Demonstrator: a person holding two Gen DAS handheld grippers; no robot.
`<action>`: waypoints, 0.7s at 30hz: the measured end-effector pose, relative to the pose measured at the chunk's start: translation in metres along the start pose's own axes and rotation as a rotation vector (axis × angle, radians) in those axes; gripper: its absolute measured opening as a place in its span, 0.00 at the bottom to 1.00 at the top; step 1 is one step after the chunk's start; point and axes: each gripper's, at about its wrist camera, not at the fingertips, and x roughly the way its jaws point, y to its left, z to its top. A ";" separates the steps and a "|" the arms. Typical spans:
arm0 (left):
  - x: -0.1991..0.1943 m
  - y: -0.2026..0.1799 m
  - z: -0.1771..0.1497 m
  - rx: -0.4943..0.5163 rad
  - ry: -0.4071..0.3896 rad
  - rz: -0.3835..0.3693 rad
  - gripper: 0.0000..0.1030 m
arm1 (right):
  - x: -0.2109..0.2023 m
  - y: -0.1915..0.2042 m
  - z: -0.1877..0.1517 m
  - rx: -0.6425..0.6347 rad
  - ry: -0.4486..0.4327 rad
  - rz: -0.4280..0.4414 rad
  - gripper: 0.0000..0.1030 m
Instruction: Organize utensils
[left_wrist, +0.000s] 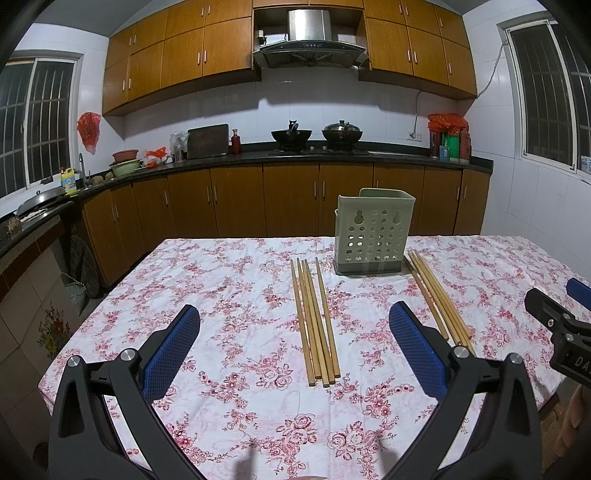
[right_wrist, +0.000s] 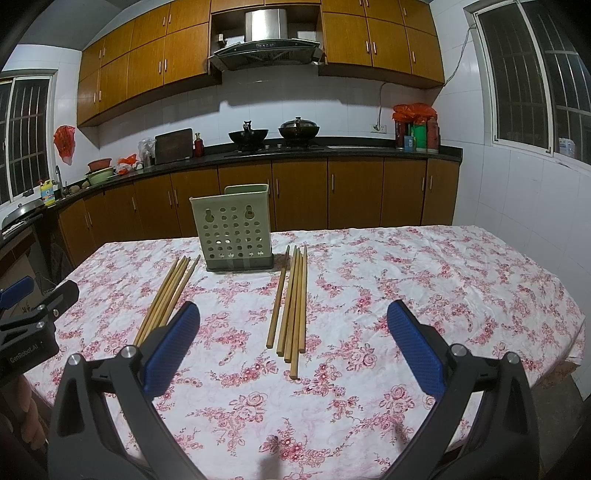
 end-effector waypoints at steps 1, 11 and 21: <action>0.000 0.000 0.000 0.000 0.000 0.000 0.98 | 0.000 0.000 0.000 0.001 0.001 0.000 0.96; 0.026 0.002 -0.007 0.007 0.091 0.026 0.98 | 0.020 -0.011 -0.001 0.030 0.066 -0.018 0.96; 0.089 0.042 -0.010 -0.071 0.313 0.079 0.80 | 0.096 -0.044 -0.004 0.119 0.301 -0.059 0.79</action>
